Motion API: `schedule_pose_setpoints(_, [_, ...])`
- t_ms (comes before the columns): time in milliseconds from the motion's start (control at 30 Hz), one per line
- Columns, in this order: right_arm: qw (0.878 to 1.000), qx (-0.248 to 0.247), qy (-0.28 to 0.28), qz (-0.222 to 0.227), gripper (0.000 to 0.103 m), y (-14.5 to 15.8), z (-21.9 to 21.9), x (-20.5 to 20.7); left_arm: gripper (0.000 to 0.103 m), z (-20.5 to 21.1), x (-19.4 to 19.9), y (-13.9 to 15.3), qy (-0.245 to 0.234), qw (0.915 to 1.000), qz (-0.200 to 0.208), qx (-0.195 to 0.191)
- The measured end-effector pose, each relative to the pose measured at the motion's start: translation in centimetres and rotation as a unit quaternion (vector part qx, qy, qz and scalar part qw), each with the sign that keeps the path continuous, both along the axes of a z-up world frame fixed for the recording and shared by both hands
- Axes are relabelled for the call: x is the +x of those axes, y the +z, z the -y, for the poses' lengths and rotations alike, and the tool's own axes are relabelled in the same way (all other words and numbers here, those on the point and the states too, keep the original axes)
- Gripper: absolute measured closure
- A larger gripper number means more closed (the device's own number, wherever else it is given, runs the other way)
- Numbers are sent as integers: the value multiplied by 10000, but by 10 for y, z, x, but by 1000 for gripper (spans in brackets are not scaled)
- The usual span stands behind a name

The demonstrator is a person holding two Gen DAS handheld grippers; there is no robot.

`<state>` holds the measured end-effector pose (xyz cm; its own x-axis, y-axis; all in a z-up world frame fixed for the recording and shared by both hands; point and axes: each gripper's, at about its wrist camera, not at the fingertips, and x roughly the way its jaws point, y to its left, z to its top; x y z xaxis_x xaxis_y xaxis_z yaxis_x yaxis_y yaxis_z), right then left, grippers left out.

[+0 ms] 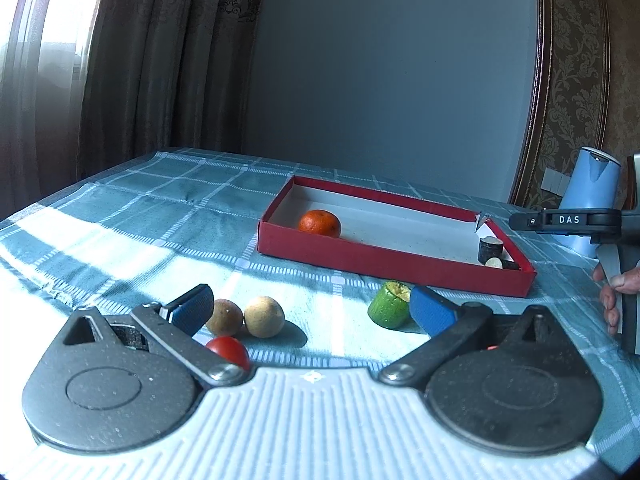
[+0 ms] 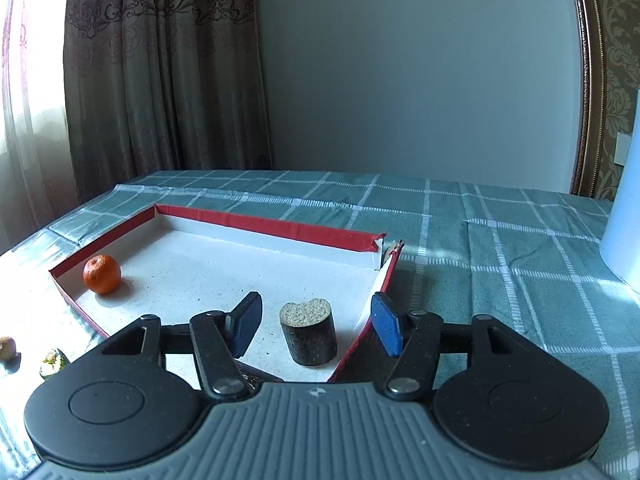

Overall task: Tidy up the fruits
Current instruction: 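Carry the wooden stump into the red box and open the right tool, then grasp the cut green cucumber piece with the left tool, then place the cucumber piece in the red box beside the tangerine, open left tool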

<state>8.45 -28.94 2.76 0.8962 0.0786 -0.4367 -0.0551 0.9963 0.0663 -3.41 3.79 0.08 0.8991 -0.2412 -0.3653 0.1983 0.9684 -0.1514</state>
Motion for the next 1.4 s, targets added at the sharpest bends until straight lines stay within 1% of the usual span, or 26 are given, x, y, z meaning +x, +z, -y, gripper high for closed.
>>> schedule_pose_setpoints(67, [9998, 144, -113, 103, 41, 10, 3, -24, 0, 0, -1, 1, -167, 9999, 6, -3])
schedule_pose_setpoints(133, [9989, 386, -159, 212, 34, 13, 5, -49, 0, 0, -3, 1, -376, 9993, 56, -48])
schedule_pose_setpoints(167, [9985, 417, -145, 335, 28, 12, 6, -62, 0, 2, -4, 2, -419, 9990, 124, -14])
schedule_pose_setpoints(200, [9981, 349, -193, 470, 26, 9, 6, -71, 0, 4, -5, 3, -443, 9989, 157, 40])
schedule_pose_setpoints(233, [9978, 244, -279, 555, 25, 5, 6, -76, 2, 7, -7, 4, -533, 9983, 205, 122])
schedule_pose_setpoints(300, [9980, 120, -409, 465, 25, -1, 6, -74, 6, 15, -10, 5, -730, 9966, 268, 284])
schedule_pose_setpoints(400, [9985, 335, -343, 264, 25, -6, 11, -64, 13, 32, -11, 4, -946, 9934, 192, 621])
schedule_pose_setpoints(467, [9983, 459, -319, 144, 25, -9, 13, -63, 19, 40, -10, 5, -1024, 9921, 184, 702])
schedule_pose_setpoints(500, [9983, 473, -317, 122, 25, -10, 13, -62, 24, 45, -8, 6, -1057, 9915, 151, 741])
schedule_pose_setpoints(567, [9984, 459, -316, 101, 25, -11, 13, -62, 29, 57, -3, 9, -1157, 9894, 123, 869])
schedule_pose_setpoints(600, [9983, 476, -314, 108, 25, -11, 13, -62, 34, 64, 1, 10, -1229, 9872, 124, 1008])
schedule_pose_setpoints(633, [9983, 489, -303, 104, 25, -11, 13, -62, 36, 71, 5, 11, -1260, 9849, 120, 1184])
schedule_pose_setpoints(667, [9983, 503, -289, 100, 25, -12, 13, -63, 37, 75, 9, 11, -1248, 9837, 121, 1289])
schedule_pose_setpoints(700, [9982, 511, -292, 112, 25, -12, 14, -64, 41, 79, 16, 10, -1233, 9829, 103, 1364])
schedule_pose_setpoints(733, [9982, 514, -288, 120, 25, -12, 14, -64, 49, 81, 22, 10, -1220, 9826, 44, 1396])
schedule_pose_setpoints(767, [9982, 513, -270, 124, 25, -12, 14, -65, 54, 84, 29, 9, -1182, 9824, -55, 1442])
schedule_pose_setpoints(800, [9983, 505, -250, 112, 25, -12, 13, -65, 63, 84, 35, 7, -1137, 9826, -133, 1462])
schedule_pose_setpoints(833, [9984, 496, -240, 101, 25, -12, 13, -65, 69, 84, 42, 5, -1099, 9828, -239, 1463])
schedule_pose_setpoints(933, [9986, 481, -201, 96, 25, -12, 13, -64, 67, 79, 53, -1, -1099, 9840, -446, 1328])
schedule_pose_setpoints(967, [9985, 501, -198, 101, 25, -12, 13, -65, 67, 77, 55, -1, -1111, 9847, -455, 1263])
schedule_pose_setpoints(1067, [9984, 528, -151, 133, 25, -11, 12, -66, 67, 77, 54, -3, -1154, 9846, -419, 1246])
schedule_pose_setpoints(1200, [9987, 487, -102, 139, 25, -10, 9, -67, 67, 82, 58, -7, -1274, 9827, -580, 1214])
schedule_pose_setpoints(1300, [9987, 475, -106, 138, 25, -11, 9, -66, 67, 80, 59, -7, -1272, 9837, -626, 1110])
schedule_pose_setpoints(1367, [9988, 467, -111, 117, 25, -11, 9, -66, 69, 77, 60, -7, -1253, 9847, -654, 1022])
schedule_pose_setpoints(1400, [9988, 458, -114, 107, 25, -12, 9, -65, 71, 76, 61, -7, -1239, 9850, -665, 998])
